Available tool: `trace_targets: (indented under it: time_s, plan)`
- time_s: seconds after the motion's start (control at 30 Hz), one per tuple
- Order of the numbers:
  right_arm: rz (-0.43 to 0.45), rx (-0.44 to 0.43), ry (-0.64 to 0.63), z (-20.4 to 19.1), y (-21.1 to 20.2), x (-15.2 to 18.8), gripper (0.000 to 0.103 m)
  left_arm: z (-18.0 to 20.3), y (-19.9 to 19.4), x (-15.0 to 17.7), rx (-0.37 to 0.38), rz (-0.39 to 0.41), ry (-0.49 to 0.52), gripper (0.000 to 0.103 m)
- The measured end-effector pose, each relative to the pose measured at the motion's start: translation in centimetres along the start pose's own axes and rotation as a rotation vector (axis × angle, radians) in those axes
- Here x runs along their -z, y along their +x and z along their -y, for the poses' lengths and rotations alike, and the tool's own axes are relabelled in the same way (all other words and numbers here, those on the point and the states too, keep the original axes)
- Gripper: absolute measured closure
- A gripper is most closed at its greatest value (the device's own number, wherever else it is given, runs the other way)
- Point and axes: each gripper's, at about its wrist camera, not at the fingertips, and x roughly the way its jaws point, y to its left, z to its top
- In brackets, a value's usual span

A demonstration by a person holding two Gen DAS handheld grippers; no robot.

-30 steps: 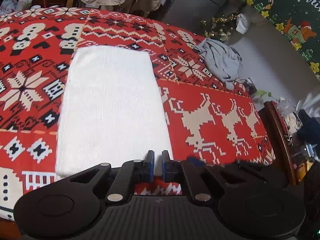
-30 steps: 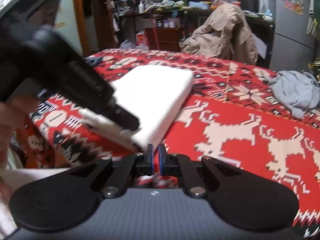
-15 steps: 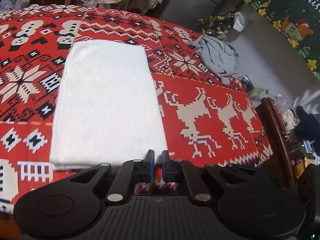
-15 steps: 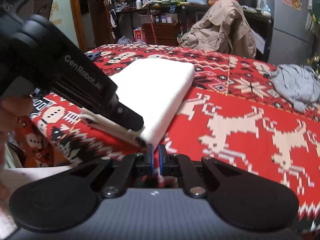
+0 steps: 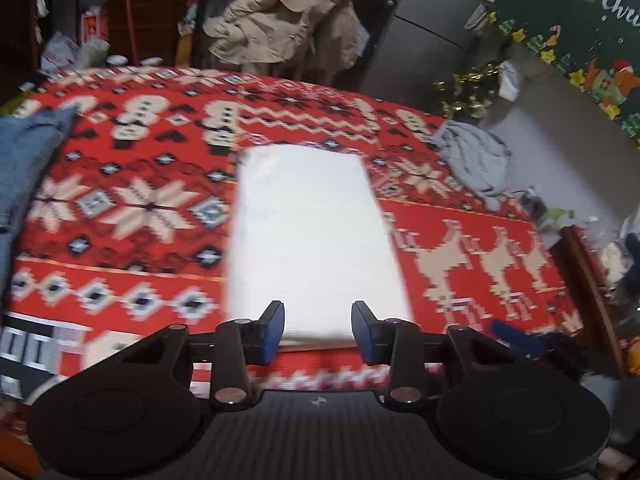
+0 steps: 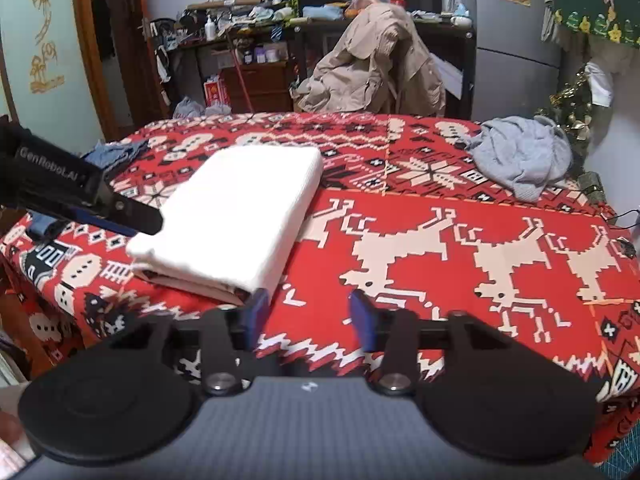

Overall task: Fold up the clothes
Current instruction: 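Lift both grippers away from the folded vest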

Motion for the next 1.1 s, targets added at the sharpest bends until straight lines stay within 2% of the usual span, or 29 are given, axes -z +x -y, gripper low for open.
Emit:
trace_targets:
  time_s: [0.1, 0.17, 0.23, 0.27, 0.3, 0.33, 0.43, 0.6, 0.73, 0.83, 0.93, 1.0, 1.07, 1.1]
  plan:
    - [0.015, 0.008, -0.004, -0.4, -0.9, -0.3, 0.023, -1.1, -0.4, -0.1, -0.039, -0.004, 0.026, 0.064]
    - [0.026, 0.013, -0.016, -0.6, -1.5, -0.7, 0.017, -1.8, -0.5, -0.2, -0.08, -0.008, 0.024, 0.056]
    - [0.039, 0.031, -0.034, -1.0, -2.0, -1.0, 0.009, -2.5, -0.7, -0.3, -0.07, 0.001, 0.025, 0.049]
    - [0.045, 0.047, -0.037, -1.1, -2.2, -1.2, 0.006, -2.8, -0.8, -0.4, -0.058, 0.007, 0.028, 0.045]
    - [0.05, 0.063, -0.04, -1.2, -2.4, -1.4, 0.004, -2.9, -0.9, -0.4, -0.05, 0.018, 0.036, 0.034]
    - [0.044, 0.078, -0.042, -1.2, -2.3, -1.6, 0.002, -3.0, -1.0, -0.5, -0.044, 0.029, 0.045, 0.029]
    - [0.025, 0.076, -0.036, -0.9, -2.0, -2.3, 0.001, -3.1, -1.2, -0.7, -0.028, 0.055, 0.083, 0.021]
    - [0.018, 0.064, 0.012, -0.4, -1.4, -3.1, 0.001, -3.4, -0.9, -0.4, 0.016, 0.058, 0.145, 0.02]
    - [-0.016, 0.009, -0.016, -0.8, -0.1, -2.6, 0.001, -4.2, -0.1, 1.1, 0.02, 0.076, 0.129, 0.017]
    - [0.01, 0.006, -0.027, -1.7, 0.3, -1.7, 0.001, -4.5, 0.2, 2.5, 0.024, 0.102, 0.116, 0.017]
    - [0.053, -0.01, 0.03, -2.4, 0.1, -0.9, 0.001, -4.1, 0.3, 3.6, 0.013, 0.13, 0.142, 0.018]
    - [0.065, -0.019, 0.021, -3.1, 0.4, -0.3, 0.006, -4.2, 0.1, 4.3, 0.055, 0.164, 0.139, 0.022]
    - [0.056, 0.0, -0.021, -4.3, 1.0, 0.3, 0.028, -4.1, 0.4, 4.8, 0.046, 0.183, 0.145, 0.026]
    - [0.047, 0.01, -0.039, -4.8, 1.4, 0.6, 0.035, -4.1, 0.6, 5.0, 0.031, 0.189, 0.147, 0.03]
